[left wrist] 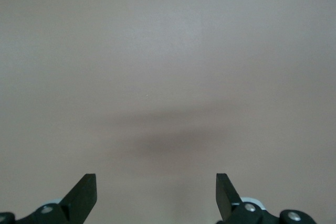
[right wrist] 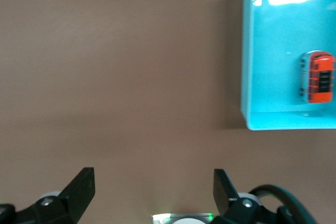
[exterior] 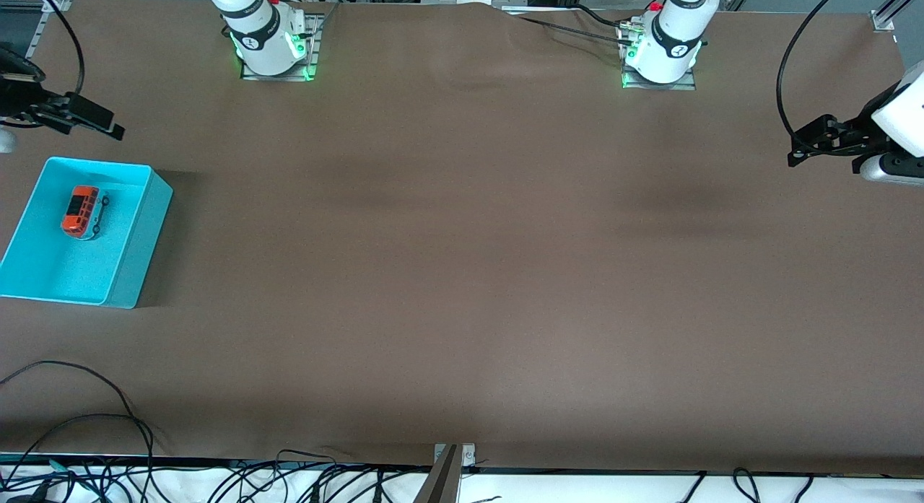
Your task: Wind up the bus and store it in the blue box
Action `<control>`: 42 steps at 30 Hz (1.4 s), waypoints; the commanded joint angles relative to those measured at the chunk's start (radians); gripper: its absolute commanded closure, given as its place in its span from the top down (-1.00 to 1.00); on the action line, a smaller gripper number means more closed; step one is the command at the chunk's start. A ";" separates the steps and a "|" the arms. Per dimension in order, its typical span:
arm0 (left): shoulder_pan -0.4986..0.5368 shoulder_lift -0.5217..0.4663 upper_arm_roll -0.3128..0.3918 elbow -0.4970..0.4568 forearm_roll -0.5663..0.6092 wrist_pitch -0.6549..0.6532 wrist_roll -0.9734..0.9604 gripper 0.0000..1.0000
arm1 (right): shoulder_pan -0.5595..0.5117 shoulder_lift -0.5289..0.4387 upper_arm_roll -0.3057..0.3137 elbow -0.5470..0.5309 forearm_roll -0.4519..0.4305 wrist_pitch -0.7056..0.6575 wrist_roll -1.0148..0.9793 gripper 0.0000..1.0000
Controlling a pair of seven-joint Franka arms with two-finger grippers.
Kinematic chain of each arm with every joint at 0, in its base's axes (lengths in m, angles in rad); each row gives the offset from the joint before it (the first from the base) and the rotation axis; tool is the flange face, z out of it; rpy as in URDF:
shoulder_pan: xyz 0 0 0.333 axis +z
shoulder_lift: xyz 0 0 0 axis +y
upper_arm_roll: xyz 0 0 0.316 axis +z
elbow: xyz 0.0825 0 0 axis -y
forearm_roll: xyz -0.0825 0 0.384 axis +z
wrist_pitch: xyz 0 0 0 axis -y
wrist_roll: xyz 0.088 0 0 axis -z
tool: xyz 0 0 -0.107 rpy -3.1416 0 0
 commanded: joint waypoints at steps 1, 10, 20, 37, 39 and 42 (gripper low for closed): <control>0.002 0.020 -0.001 0.038 0.003 -0.029 -0.007 1.00 | 0.071 0.055 -0.011 0.076 0.031 -0.013 0.040 1.00; -0.010 0.020 -0.004 0.045 0.005 -0.035 -0.016 1.00 | 0.145 0.115 -0.009 0.107 -0.015 0.044 0.166 1.00; -0.002 0.020 -0.006 0.035 0.003 -0.037 -0.016 1.00 | 0.145 0.138 -0.004 0.107 -0.041 0.063 0.141 1.00; -0.011 0.034 -0.006 0.047 0.006 -0.031 -0.018 1.00 | 0.146 0.143 -0.006 0.102 -0.098 0.060 0.121 1.00; -0.010 0.036 -0.006 0.047 0.006 -0.031 -0.018 1.00 | 0.146 0.143 -0.004 0.100 -0.098 0.060 0.121 1.00; -0.010 0.040 -0.006 0.048 0.003 -0.029 -0.018 1.00 | 0.148 0.143 -0.003 0.099 -0.099 0.060 0.114 1.00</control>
